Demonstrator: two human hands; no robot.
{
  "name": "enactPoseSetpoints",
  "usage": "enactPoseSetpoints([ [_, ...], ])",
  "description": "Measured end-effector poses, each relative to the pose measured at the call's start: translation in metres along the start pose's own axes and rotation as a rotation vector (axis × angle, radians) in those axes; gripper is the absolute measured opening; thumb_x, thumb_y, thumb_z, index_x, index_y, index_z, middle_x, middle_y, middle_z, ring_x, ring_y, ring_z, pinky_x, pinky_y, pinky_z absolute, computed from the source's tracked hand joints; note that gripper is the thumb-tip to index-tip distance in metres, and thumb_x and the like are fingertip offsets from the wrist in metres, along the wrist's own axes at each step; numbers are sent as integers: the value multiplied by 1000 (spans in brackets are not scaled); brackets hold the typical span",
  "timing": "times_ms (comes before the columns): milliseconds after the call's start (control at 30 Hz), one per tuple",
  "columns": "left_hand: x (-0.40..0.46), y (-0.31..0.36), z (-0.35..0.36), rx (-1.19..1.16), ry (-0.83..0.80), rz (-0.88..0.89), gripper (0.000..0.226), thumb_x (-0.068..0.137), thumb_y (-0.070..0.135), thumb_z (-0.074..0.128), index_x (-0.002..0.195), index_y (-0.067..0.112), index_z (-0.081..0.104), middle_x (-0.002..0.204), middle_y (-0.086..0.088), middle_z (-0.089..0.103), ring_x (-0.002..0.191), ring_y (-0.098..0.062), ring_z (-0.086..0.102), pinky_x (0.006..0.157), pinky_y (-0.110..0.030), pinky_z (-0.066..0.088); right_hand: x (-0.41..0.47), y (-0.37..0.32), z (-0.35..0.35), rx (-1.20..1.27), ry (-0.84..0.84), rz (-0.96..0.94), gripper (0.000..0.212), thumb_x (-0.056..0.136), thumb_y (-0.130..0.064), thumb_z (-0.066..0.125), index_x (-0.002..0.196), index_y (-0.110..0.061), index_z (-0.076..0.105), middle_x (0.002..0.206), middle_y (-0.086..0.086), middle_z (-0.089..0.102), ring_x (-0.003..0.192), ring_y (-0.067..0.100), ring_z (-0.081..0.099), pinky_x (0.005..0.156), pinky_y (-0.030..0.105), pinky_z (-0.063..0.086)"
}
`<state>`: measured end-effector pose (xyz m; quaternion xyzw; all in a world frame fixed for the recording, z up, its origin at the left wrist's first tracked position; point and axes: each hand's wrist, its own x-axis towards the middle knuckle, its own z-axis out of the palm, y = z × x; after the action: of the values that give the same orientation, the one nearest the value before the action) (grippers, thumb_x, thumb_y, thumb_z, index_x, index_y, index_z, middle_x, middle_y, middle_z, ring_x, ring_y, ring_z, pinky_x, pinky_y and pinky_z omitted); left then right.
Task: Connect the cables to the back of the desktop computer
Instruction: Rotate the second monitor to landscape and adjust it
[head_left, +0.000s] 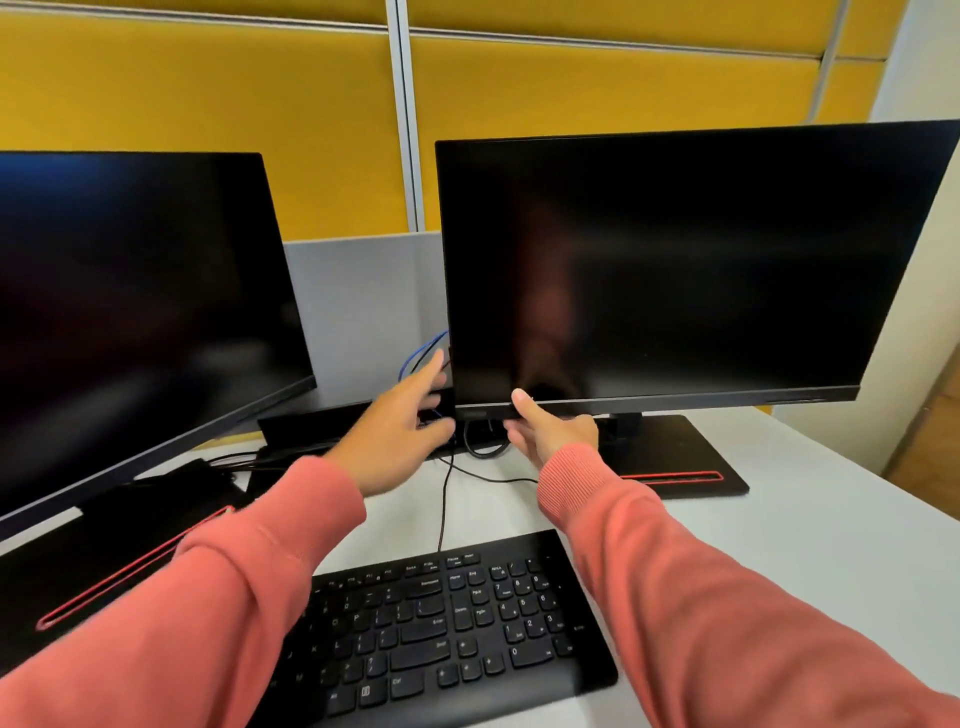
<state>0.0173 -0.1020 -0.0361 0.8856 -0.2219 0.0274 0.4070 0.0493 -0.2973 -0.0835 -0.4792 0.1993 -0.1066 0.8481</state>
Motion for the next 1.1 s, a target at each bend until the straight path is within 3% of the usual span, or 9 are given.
enactPoseSetpoints([
  [67,-30,-23,9,164,-50,-29,74,103,24,60,163,37,18,161,11,37,147,-9,38,122,-33,31,-11,3,-9,-178,-40,-13,37,81,-11,85,106,-1,61,94,22,74,86,29,77,78,37,64],
  [167,-84,-45,21,389,-177,-40,75,96,61,54,159,49,15,163,21,25,152,-6,25,125,-28,20,-28,10,-34,-753,-100,-207,16,85,-18,79,97,-13,70,96,5,73,89,21,72,86,36,60],
  [267,-134,-53,24,625,-355,-40,98,74,95,41,155,61,-1,168,20,5,156,-8,6,128,-37,9,-51,11,-73,-1290,-214,-495,15,88,-29,72,103,-25,69,102,-5,68,99,19,65,92,35,53],
  [367,-177,-61,21,753,-361,-32,95,70,102,30,149,68,-10,170,16,-12,158,-11,-8,128,-45,-5,-81,11,-116,-1693,-205,-619,27,95,-40,60,121,-31,65,125,-6,62,122,21,54,101,39,43],
  [500,-219,-81,5,798,-258,-74,81,75,97,6,149,69,-10,170,16,-13,156,-8,-12,127,-40,-8,-106,1,-150,-1793,-141,-616,39,97,-44,54,135,-36,59,147,-10,51,136,21,43,106,40,35],
  [667,-236,-108,-21,790,-130,-177,87,68,104,15,148,72,4,172,10,10,159,-16,6,127,-49,2,-125,-22,-180,-1703,-186,-569,43,94,-46,59,137,-37,59,154,-7,46,141,21,39,114,43,33],
  [800,-249,-123,-24,830,33,-354,103,59,108,25,152,65,20,169,2,25,154,-29,20,114,-66,25,-149,-23,-215,-1625,-369,-439,71,74,-64,59,142,-48,48,156,-13,37,138,17,42,114,39,38],
  [933,-247,-122,-25,761,29,-356,104,56,103,38,150,58,37,164,2,34,140,-35,34,96,-66,42,-143,4,-222,-1637,-211,-574,53,89,-35,68,140,-37,55,150,-12,44,127,20,55,96,32,48],
  [1100,-236,-123,-25,737,55,-294,105,54,99,47,148,53,44,166,2,30,141,-34,34,100,-67,41,-120,18,-193,-1649,-10,-640,36,91,-30,67,127,-30,66,146,-6,50,111,29,63,86,38,53],
])
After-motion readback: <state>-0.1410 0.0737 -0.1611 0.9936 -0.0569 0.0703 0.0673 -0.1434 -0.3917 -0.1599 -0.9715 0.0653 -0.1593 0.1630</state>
